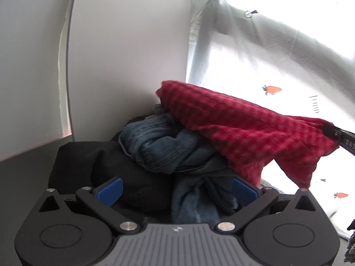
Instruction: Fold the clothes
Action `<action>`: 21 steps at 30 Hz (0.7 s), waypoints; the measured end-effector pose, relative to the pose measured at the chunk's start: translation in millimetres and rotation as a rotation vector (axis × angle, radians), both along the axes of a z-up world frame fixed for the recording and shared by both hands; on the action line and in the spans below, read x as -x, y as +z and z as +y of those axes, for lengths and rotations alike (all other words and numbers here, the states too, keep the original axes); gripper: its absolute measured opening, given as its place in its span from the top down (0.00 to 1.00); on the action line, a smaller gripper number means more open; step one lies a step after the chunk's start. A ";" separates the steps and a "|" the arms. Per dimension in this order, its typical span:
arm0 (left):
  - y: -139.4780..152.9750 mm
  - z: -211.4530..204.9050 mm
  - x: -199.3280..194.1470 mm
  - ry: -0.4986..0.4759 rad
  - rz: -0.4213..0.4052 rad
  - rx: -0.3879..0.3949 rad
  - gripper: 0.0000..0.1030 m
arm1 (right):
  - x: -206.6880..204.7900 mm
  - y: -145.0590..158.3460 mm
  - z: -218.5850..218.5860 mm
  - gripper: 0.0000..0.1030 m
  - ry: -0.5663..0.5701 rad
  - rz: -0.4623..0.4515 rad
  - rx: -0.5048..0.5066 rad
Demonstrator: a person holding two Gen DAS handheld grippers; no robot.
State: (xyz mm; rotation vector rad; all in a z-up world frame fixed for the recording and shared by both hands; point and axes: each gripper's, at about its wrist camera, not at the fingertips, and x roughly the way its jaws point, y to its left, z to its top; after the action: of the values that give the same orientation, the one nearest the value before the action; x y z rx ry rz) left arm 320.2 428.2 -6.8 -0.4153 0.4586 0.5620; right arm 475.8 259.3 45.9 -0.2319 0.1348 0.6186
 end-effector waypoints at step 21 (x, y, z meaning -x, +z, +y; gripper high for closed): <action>13.5 -392.6 64.1 -0.481 0.074 0.061 0.00 | 192.9 -169.0 -392.6 0.79 0.021 0.714 0.099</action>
State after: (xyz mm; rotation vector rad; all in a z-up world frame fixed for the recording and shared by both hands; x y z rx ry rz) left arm 256.1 35.6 6.7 -0.3267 0.6246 0.0973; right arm 282.9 -133.3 -123.1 -0.0982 0.8523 0.6953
